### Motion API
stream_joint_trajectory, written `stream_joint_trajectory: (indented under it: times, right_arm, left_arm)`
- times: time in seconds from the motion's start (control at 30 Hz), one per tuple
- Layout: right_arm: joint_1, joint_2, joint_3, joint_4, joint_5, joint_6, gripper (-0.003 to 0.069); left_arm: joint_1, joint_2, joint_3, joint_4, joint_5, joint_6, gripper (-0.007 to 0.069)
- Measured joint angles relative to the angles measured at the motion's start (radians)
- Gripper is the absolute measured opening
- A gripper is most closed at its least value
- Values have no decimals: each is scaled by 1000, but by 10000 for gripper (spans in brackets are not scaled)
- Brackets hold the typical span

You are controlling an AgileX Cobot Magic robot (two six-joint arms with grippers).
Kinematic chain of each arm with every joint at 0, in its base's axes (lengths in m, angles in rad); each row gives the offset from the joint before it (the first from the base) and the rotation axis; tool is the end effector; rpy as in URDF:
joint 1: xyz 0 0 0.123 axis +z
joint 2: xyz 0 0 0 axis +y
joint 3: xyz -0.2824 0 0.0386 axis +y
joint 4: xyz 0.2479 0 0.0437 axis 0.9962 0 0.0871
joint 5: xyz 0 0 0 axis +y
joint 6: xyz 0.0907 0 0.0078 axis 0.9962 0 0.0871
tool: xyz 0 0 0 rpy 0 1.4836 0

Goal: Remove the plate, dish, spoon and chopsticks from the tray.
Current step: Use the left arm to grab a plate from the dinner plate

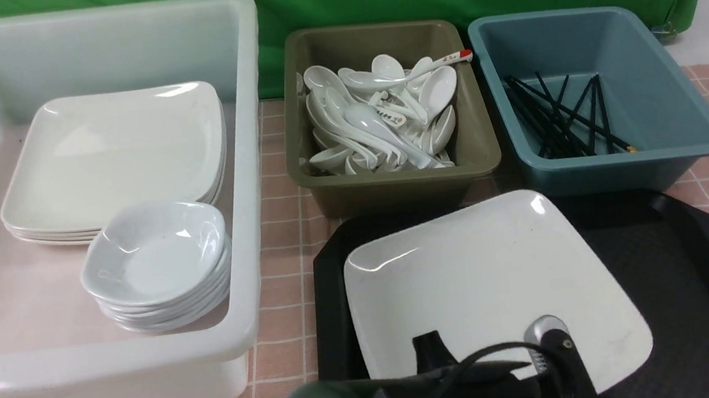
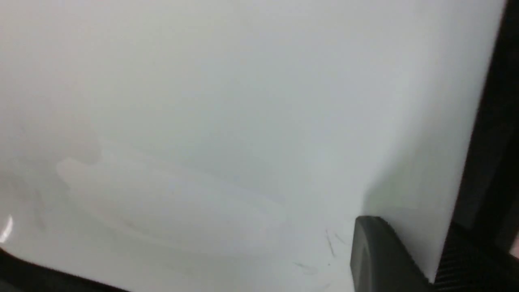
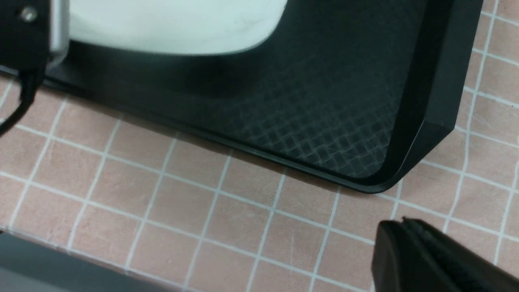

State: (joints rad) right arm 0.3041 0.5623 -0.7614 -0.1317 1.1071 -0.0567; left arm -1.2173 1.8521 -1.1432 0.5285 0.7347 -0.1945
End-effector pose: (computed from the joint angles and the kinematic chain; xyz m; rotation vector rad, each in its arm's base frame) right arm 0.0774 0.0131 0.3321 -0.4420 2.3400 -0.0512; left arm 0.1522 -0.3235 0.1732 1.7324 2.0960 0.2266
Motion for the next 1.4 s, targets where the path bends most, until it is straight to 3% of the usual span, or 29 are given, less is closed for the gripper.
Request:
stream_joint_trajectory:
  times: [0.17,0.5,0.73,0.9,0.97,1.1,1.17,1.27,1.33,1.4]
  right_arm:
    - [0,0,0,0,0,0,30]
    - [0,0,0,19,0,0,30]
    - [0,0,0,20,0,0,30]
    - [0,0,0,20,0,0,30]
    - [0,0,0,20,0,0,31]
    - [0,0,0,20,0,0,31]
    - [0,0,0,20,0,0,31]
    - [0,0,0,20,0,0,31]
    - [0,0,0,20,0,0,31]
    - [0,0,0,20,0,0,31]
  left_arm:
    - [-51,-15,0,-19,-65,30,117]
    - [-58,-15,2,-12,-85,33,112]
    - [-58,-33,3,2,-97,-143,121]
    - [-58,-105,3,-21,-73,-302,230]
    - [-58,-151,3,-20,-31,-376,309]
    - [-58,-193,3,-25,33,-460,360]
    - [-55,-221,3,-75,109,-528,329]
    - [-27,-252,4,-209,180,-592,195]
    - [-5,-272,16,-330,160,-606,81]
    - [7,-286,41,-430,106,-613,27]
